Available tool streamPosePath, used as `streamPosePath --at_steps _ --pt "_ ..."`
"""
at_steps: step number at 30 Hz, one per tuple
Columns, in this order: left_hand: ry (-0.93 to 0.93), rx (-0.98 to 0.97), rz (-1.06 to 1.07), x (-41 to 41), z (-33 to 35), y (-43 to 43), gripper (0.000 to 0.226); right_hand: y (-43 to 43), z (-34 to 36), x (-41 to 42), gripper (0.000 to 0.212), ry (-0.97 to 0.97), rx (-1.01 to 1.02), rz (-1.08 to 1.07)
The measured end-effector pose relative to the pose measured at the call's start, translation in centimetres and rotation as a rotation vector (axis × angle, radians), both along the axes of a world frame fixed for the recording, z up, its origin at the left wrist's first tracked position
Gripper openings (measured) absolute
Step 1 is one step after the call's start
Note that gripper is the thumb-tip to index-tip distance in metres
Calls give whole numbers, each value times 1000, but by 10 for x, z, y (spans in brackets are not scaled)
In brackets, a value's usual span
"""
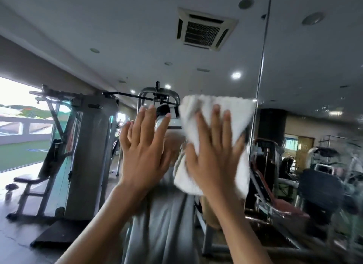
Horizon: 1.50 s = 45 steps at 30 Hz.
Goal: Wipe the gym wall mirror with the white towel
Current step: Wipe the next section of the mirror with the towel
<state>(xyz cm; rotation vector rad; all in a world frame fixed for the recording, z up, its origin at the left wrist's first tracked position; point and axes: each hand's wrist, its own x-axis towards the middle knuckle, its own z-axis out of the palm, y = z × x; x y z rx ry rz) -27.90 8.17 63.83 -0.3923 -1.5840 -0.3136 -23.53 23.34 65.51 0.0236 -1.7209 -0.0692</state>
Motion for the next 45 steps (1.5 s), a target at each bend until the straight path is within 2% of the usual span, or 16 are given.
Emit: streamPosePath --at_steps 2,4,8,12,15,19,21,23,25,27,31,35,37,39,43,45 --pt "8 -16 41 -4 5 -1 60 9 -32 5 74 -44 196 -13" --pt "17 -32 56 -6 2 -1 58 38 -60 11 78 -82 234 -42" --pt "-11 -57 55 -6 2 -1 61 76 -30 17 71 -3 -124 -80" --pt "-20 -64 26 -5 1 -1 59 35 57 5 70 22 -297 -37" --pt "11 -54 -31 -5 3 -4 58 -1 67 -3 70 13 -160 -61" --pt "102 -111 -83 -2 24 -30 57 14 5 6 71 -77 154 -71" --pt "150 -172 -94 -1 47 -46 56 48 6 14 73 -88 62 -91" --pt "174 -194 -83 -4 78 -55 53 63 39 17 71 -56 -161 -117" --pt "134 -187 -69 -9 109 -53 55 51 88 12 74 -22 -330 -93" --pt "76 -174 -47 -14 129 -47 62 19 126 5 74 -9 -378 -81" --pt "80 -163 8 -23 129 -42 63 -21 105 -4 71 -17 -12 -98" --pt "113 -152 6 -24 127 -41 62 28 39 11 72 -119 323 -117" --pt "125 -151 34 -25 125 -38 62 64 52 20 71 -96 268 -163" --pt "136 -145 37 -26 125 -37 62 75 92 21 67 -55 90 -175" --pt "132 -138 21 -24 127 -39 62 23 172 0 67 6 -265 -185" --pt "133 -144 -11 -22 126 -41 62 -10 168 -8 71 9 -198 -180"
